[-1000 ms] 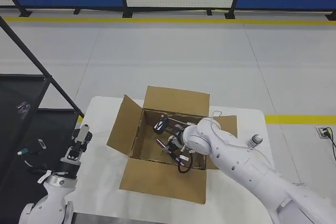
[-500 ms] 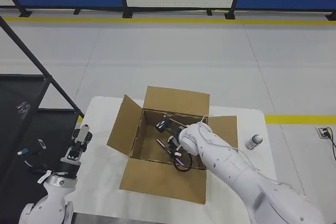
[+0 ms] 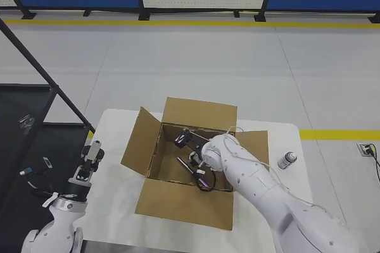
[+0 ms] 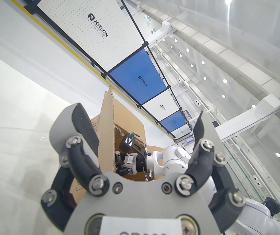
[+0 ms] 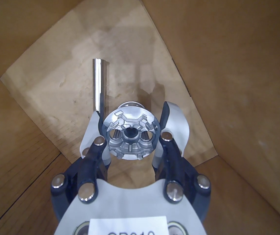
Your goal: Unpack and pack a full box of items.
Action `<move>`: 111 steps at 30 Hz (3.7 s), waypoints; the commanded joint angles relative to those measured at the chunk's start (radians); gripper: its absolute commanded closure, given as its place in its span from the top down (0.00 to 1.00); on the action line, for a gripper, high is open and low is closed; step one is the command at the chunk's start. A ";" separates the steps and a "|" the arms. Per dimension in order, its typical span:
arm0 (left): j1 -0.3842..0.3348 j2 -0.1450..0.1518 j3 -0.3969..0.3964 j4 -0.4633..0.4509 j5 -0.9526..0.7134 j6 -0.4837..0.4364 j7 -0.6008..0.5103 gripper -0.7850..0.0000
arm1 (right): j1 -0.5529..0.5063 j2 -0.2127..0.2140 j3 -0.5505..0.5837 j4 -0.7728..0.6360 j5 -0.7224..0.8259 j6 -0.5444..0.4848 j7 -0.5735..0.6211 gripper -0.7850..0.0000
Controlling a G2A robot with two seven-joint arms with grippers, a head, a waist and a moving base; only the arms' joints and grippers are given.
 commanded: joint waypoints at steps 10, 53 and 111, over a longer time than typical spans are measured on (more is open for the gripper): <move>0.000 0.000 0.000 0.000 0.000 0.000 0.000 1.00 | 0.020 0.083 0.101 -0.217 -0.025 -0.072 0.076 0.00; 0.000 0.000 0.000 0.000 0.000 0.000 0.000 1.00 | -0.966 0.505 1.255 -1.110 -0.418 -0.047 0.367 0.00; 0.039 0.005 -0.048 0.010 -0.027 -0.029 0.011 1.00 | -0.185 0.368 0.370 -0.903 -0.111 -0.052 0.374 1.00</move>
